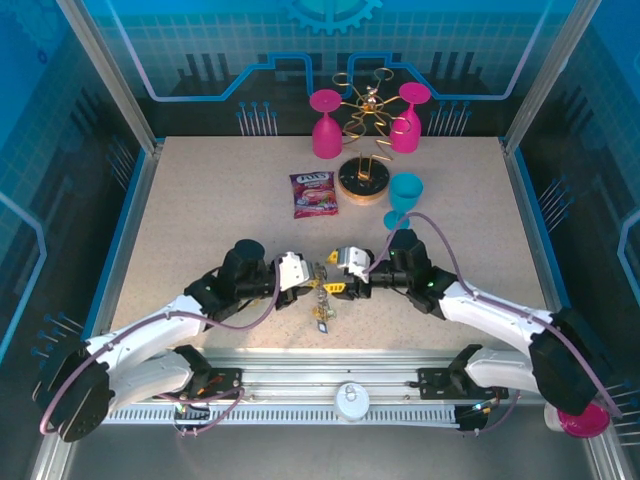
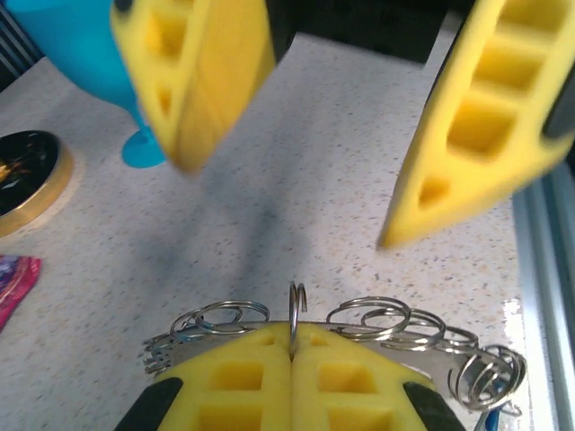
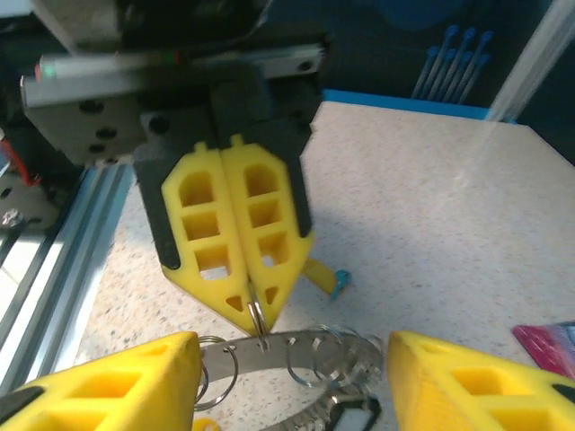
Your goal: Put the keys on the keyring
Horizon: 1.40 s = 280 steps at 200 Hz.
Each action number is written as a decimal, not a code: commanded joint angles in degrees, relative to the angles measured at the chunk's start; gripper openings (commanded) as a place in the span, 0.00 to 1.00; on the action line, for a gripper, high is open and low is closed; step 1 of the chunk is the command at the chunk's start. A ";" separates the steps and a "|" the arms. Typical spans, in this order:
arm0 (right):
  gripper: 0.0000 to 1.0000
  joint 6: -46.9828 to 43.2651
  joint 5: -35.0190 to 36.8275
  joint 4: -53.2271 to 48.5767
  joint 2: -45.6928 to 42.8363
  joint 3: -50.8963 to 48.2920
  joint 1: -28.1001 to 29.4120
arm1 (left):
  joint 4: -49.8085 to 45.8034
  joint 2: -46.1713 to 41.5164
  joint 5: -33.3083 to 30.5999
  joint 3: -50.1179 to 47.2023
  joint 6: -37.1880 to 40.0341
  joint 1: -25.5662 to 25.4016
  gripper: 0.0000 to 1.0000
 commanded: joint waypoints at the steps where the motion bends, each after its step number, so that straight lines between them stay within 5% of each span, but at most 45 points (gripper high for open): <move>1: 0.60 5.85 7.05 0.35 -3.97 -0.35 -1.30 | -2.34 -3.58 -5.30 1.26 0.07 -0.15 0.00; 41: 0.57 12.11 18.53 -11.56 -4.50 4.24 -1.28 | -4.15 -9.54 -17.04 2.75 -3.59 0.24 0.00; 116: 0.50 11.58 12.05 -11.97 5.29 8.57 5.46 | -0.09 -6.84 -38.56 5.83 -9.93 8.06 0.00; 187: 0.44 23.85 20.54 -12.87 24.60 21.72 14.76 | 5.80 -1.35 -42.97 8.41 -14.22 17.88 0.00; 280: 0.37 35.79 16.74 -20.73 46.76 40.17 11.76 | 12.48 3.63 -46.26 4.58 -17.91 21.63 0.00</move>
